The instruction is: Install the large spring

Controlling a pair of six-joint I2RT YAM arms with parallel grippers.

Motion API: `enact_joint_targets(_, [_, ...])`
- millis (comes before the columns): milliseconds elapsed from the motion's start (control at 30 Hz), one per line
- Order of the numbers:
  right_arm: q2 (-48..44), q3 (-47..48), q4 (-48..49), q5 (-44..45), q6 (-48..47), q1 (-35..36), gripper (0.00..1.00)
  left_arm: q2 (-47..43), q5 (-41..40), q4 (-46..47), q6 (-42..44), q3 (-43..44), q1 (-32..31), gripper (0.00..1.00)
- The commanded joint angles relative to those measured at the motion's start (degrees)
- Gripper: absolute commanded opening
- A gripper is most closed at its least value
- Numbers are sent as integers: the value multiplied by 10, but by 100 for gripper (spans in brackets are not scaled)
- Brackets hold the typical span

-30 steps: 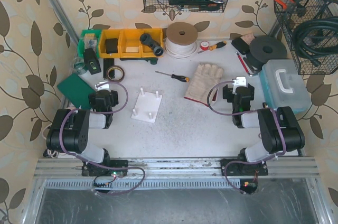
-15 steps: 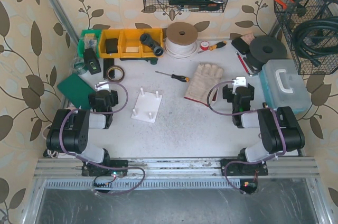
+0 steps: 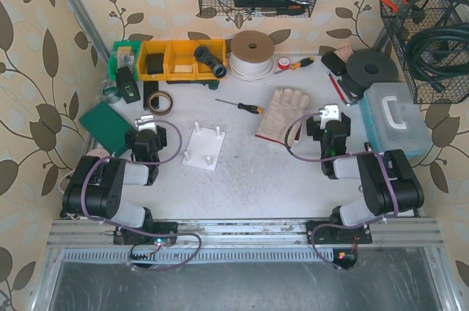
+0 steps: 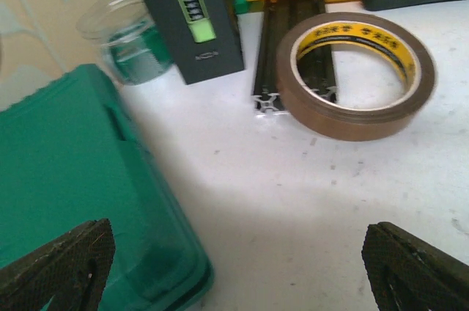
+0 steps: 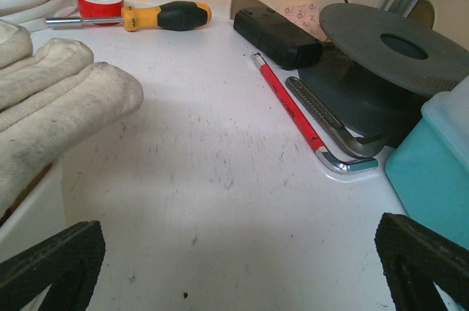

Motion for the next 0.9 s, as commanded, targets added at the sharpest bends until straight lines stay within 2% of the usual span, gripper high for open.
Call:
enact_joint_targets(0, [-18, -16, 23, 8, -4, 6, 100, -45, -71, 20, 7, 9, -6, 94])
enact_joint_targets(100, [-38, -17, 6, 19, -4, 10, 100, -68, -137, -64, -10, 37, -13, 94])
enact_joint_targets(167, [-63, -5, -31, 20, -9, 15, 100, -82, -130, -140, -8, 61, -18, 95])
enact_joint_targets(267, [-87, 9, -83, 18, -9, 17, 100, -93, -133, -326, -56, 135, -19, 94])
enact_joint_targets(533, [-234, 31, -201, 1, 18, 18, 100, -138, -124, -551, -186, 257, -19, 95])
enact_joint_targets(633, [-290, 80, -331, -3, 50, 18, 100, -137, -171, -684, -280, 319, -19, 95])
enact_joint_targets(700, [-314, 123, -427, 11, 90, 17, 100, -137, -170, -785, -335, 366, -19, 95])
enact_joint_targets(867, [-298, 253, -733, 128, 288, -12, 100, -151, -52, -891, -299, 434, -19, 95])
